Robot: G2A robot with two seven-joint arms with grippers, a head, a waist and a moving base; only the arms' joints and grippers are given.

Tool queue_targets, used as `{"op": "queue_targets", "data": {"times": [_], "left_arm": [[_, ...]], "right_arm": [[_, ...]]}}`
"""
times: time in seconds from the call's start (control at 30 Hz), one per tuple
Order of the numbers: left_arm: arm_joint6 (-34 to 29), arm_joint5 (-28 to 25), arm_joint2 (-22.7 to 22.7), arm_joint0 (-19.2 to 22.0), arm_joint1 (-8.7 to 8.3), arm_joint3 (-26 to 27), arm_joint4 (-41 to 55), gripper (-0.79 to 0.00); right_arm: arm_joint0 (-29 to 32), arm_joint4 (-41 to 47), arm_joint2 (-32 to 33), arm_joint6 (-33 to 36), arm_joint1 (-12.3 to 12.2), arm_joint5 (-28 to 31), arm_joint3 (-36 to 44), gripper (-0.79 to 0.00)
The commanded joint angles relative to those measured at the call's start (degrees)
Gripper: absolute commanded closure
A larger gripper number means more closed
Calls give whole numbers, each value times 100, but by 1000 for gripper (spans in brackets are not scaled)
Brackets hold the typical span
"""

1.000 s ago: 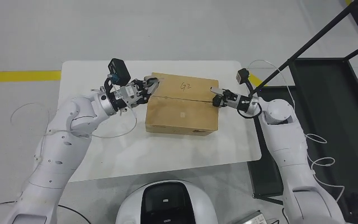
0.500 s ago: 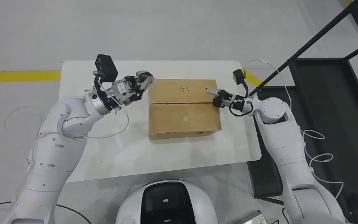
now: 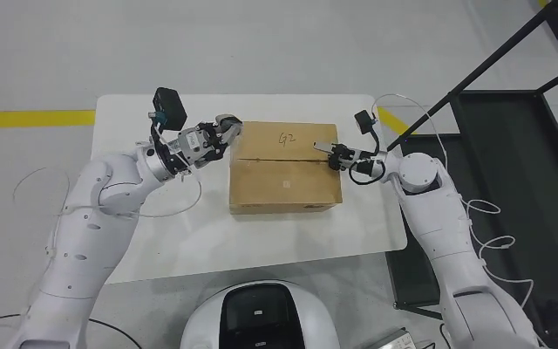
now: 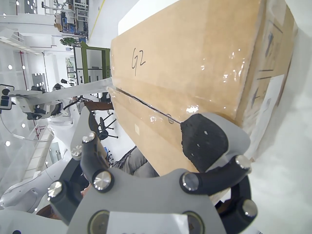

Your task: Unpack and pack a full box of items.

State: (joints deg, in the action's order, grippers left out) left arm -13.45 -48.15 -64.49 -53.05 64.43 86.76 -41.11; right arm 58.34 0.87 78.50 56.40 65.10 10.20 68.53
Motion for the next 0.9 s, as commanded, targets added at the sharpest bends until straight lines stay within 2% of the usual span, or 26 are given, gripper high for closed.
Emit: {"op": "queue_targets", "data": {"times": [0.0,0.3,0.37,0.47,0.53,0.63,0.73,0.87], "left_arm": [[-144,-12,191,161,37,-94,70,0],[-609,76,1073,906,279,-713,406,0],[-488,89,1181,1010,336,-864,534,0],[-121,-40,1112,1028,360,-1014,665,0],[236,-125,889,934,335,-1083,756,0],[443,-364,567,712,255,-1001,720,0],[407,-441,357,515,189,-799,593,0],[173,-257,442,446,190,-626,370,0]], "right_arm": [[-4,40,-15,-28,-2,25,0,-785],[57,170,-9,-69,-34,95,106,-785],[65,187,-14,-68,-41,106,121,-785],[68,207,-22,-69,-49,120,130,-785],[68,214,-31,-76,-57,130,134,-785],[58,213,-52,-76,-65,137,124,-785],[31,222,-86,-84,-69,133,89,-785],[6,236,-126,-106,-72,143,60,-785]]}}
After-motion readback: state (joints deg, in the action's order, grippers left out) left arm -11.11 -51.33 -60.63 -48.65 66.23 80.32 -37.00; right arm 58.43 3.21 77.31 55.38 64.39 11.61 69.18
